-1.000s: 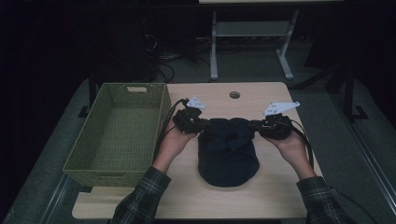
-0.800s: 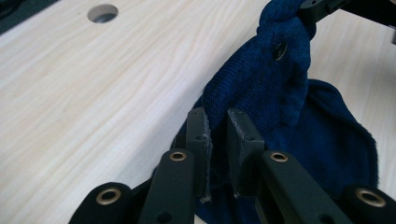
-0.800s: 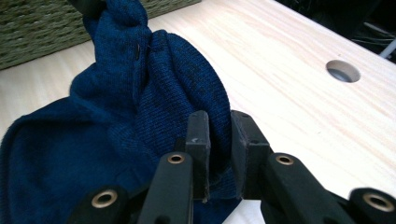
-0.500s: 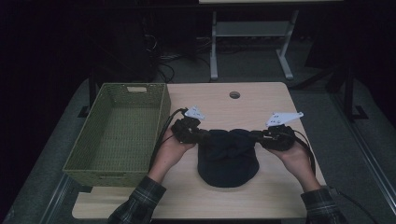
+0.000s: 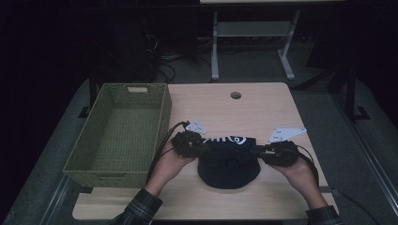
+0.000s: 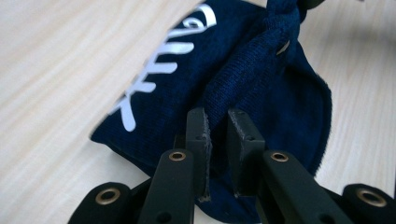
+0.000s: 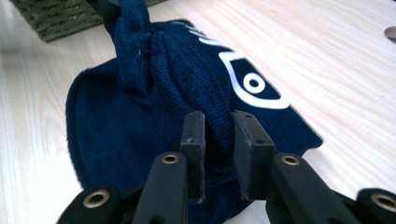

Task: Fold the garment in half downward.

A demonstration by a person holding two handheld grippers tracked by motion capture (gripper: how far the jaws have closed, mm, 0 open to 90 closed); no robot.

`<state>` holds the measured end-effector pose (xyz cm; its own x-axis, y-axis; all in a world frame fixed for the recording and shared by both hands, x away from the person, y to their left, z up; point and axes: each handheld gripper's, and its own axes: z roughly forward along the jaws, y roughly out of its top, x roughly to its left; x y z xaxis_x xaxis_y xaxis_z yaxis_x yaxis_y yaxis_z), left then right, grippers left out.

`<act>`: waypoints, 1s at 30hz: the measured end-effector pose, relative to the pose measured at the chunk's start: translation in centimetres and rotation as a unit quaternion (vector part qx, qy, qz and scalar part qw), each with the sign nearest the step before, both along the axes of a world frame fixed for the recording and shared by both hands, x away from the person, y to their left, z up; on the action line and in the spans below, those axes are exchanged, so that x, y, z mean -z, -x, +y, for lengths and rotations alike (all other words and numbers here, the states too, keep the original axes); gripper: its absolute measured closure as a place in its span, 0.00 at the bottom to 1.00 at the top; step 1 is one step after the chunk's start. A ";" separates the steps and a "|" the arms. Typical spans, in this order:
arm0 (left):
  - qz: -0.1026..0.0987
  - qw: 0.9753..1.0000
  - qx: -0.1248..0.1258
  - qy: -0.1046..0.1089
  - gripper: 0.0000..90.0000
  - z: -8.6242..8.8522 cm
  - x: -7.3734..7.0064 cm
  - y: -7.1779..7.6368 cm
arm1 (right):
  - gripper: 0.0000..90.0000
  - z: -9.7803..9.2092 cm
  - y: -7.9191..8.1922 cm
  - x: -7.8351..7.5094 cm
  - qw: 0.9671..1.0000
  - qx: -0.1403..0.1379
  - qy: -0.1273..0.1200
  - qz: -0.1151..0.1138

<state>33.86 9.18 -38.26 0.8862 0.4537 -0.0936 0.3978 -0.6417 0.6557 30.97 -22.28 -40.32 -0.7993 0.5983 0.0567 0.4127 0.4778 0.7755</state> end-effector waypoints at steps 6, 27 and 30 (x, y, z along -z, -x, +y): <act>0.010 1.000 0.014 -0.015 0.89 -0.1 1.0 1.4 | 0.82 0.0 1.5 1.2 1.000 -0.013 0.004 0.008; 0.026 0.999 0.026 -0.022 0.84 0.5 2.5 5.0 | 0.68 -0.2 5.4 3.4 0.998 -0.038 0.004 0.040; 0.022 1.000 0.013 -0.008 0.83 1.0 1.3 5.2 | 0.67 -0.9 5.6 2.8 0.999 -0.028 -0.002 0.030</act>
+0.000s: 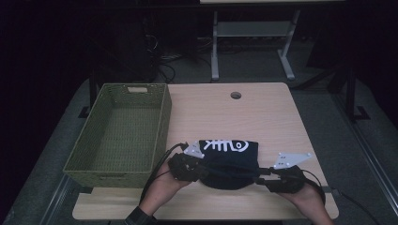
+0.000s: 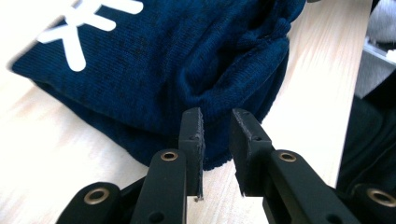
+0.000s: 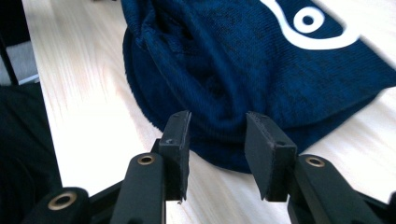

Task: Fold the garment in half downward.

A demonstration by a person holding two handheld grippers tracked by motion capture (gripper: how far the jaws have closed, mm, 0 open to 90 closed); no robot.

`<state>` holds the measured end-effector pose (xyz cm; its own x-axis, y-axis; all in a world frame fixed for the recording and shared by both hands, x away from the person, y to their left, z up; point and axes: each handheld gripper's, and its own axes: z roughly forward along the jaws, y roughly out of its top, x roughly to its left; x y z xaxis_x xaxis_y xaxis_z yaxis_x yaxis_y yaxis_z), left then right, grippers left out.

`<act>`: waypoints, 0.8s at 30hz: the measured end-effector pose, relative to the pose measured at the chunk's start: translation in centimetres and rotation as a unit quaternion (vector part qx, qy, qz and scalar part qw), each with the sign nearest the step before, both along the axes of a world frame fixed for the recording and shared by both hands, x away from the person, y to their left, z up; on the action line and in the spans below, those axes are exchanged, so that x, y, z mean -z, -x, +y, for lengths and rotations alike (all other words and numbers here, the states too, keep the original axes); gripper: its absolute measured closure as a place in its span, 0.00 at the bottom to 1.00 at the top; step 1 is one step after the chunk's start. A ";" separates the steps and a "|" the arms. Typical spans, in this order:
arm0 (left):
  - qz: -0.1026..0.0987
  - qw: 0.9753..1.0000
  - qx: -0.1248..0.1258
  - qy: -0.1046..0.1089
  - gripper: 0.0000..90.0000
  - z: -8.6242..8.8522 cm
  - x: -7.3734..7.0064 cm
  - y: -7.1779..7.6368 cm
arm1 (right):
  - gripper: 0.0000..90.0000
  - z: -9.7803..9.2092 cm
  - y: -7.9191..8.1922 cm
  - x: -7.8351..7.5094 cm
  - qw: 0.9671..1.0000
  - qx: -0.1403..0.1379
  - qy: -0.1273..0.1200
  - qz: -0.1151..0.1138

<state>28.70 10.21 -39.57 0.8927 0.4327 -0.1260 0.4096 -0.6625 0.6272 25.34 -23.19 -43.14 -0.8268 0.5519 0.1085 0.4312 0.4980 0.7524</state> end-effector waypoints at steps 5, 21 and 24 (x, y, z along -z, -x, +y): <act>-0.011 1.000 -0.011 0.016 0.84 0.6 -1.8 -0.1 | 0.68 -1.1 -0.2 -1.4 1.000 0.015 -0.021 -0.014; -0.007 0.996 -0.080 0.023 1.00 -1.8 -2.0 -6.0 | 1.00 0.1 -3.5 -1.9 1.000 -0.006 -0.019 -0.012; 0.002 0.996 -0.087 0.009 1.00 -2.3 -0.9 -7.1 | 1.00 0.3 -3.2 -1.4 1.000 -0.013 -0.012 0.000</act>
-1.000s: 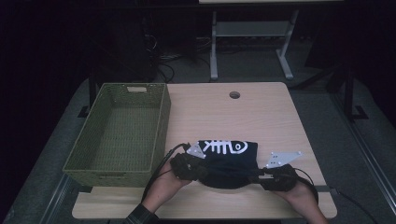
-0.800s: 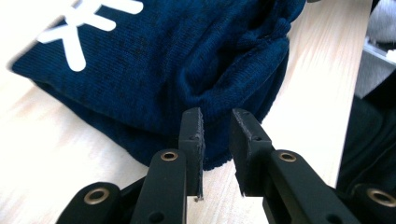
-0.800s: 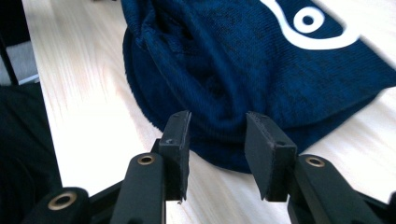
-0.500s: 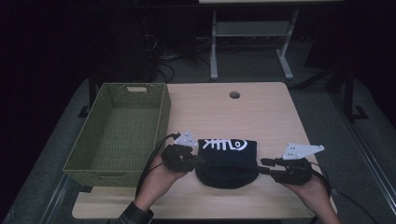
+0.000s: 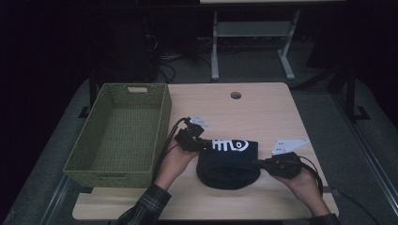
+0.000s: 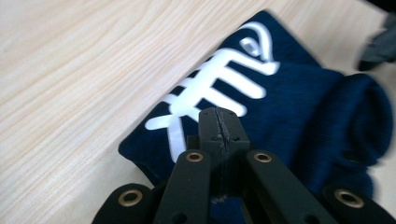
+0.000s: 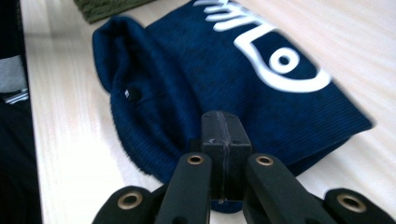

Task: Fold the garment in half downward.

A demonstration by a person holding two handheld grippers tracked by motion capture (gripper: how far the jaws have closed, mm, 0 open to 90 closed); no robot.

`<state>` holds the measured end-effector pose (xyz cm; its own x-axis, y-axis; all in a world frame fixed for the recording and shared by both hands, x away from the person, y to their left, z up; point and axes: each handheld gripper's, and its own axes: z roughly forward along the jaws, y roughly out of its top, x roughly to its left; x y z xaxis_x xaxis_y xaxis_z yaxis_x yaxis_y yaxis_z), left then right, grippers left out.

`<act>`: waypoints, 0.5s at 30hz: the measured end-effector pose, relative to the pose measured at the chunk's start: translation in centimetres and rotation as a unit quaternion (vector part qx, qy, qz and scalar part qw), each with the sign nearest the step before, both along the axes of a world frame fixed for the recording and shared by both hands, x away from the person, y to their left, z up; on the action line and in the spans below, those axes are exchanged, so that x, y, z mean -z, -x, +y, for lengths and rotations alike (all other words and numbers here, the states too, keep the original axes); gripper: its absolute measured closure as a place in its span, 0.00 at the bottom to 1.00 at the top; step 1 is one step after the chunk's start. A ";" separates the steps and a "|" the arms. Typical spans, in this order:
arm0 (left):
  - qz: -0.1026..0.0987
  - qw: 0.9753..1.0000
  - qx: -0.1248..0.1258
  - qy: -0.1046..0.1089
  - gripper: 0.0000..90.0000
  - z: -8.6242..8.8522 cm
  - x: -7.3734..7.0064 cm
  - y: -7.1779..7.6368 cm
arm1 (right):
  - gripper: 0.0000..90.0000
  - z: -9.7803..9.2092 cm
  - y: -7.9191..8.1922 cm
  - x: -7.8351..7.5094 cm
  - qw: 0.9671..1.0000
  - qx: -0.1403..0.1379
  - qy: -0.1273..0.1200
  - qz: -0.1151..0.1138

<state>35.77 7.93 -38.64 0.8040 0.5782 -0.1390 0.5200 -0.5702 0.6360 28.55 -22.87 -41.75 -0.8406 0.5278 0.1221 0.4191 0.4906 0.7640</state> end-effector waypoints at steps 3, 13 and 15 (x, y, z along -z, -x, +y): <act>0.003 1.000 -0.002 -0.018 1.00 -0.6 1.2 -0.9 | 1.00 0.2 0.4 0.7 1.000 -0.006 0.001 0.010; 0.021 0.999 0.006 -0.038 1.00 -2.1 4.5 -3.0 | 1.00 1.7 1.0 3.1 0.999 -0.030 0.018 0.040; 0.022 0.999 0.010 -0.035 1.00 -2.3 4.9 -3.4 | 1.00 2.1 1.1 3.3 0.998 -0.034 0.018 0.041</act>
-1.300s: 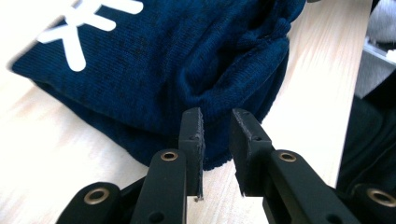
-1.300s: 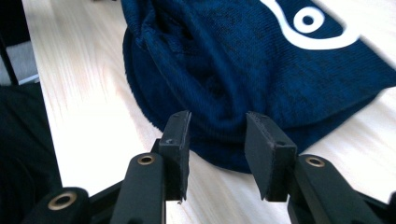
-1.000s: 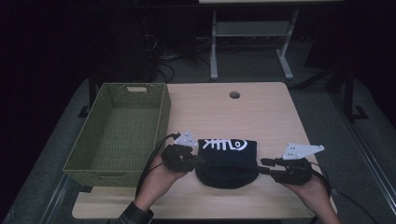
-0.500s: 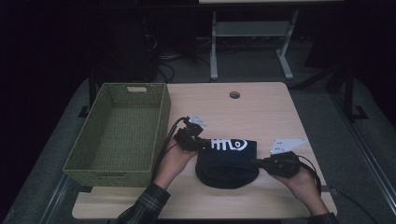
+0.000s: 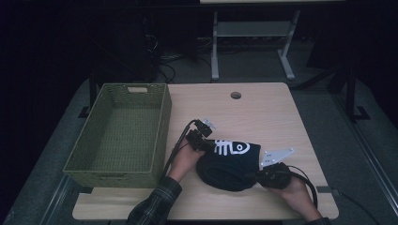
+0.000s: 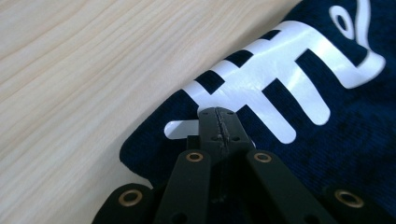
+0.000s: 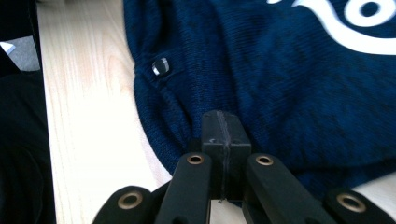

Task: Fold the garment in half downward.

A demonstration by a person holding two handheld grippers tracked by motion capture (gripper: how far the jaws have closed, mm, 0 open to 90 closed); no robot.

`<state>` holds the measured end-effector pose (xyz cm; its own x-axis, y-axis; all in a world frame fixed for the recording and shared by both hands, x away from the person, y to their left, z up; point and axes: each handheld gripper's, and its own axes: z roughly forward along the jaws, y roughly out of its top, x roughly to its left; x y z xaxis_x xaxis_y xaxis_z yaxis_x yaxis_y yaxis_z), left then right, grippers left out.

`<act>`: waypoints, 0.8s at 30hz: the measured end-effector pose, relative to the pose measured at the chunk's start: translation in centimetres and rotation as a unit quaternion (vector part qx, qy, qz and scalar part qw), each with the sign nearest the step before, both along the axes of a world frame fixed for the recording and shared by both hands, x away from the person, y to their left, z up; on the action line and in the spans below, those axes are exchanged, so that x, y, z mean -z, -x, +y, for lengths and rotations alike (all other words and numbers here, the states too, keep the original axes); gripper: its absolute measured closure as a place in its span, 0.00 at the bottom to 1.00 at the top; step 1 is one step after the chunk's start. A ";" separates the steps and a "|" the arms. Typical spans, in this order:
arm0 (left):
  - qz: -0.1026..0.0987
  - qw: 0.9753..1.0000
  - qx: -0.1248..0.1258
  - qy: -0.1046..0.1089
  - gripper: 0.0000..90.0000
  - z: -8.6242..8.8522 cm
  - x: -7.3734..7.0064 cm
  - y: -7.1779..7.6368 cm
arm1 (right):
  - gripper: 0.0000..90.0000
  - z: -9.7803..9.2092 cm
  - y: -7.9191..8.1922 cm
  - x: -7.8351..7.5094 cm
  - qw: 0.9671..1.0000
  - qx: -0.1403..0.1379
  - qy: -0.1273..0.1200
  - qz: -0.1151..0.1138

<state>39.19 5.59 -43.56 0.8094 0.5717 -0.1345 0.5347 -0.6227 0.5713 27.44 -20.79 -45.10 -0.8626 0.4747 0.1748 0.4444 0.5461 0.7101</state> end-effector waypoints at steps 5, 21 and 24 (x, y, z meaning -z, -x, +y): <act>0.000 1.000 0.007 -0.001 1.00 -0.7 0.3 -0.7 | 1.00 1.2 0.6 0.3 1.000 -0.015 -0.004 -0.002; -0.012 0.999 0.012 0.034 1.00 0.0 -2.1 1.3 | 0.87 2.4 1.6 0.2 1.000 -0.019 -0.019 -0.014; -0.006 0.999 0.016 0.044 0.99 0.8 -2.7 2.4 | 0.81 1.8 1.7 -0.4 0.999 -0.002 -0.025 -0.026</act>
<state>36.82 6.40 -40.83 0.8284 0.5327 -0.1732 0.5086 -0.5858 0.6310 25.70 -19.01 -44.71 -0.8728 0.4631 0.1538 0.4047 0.5109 0.7584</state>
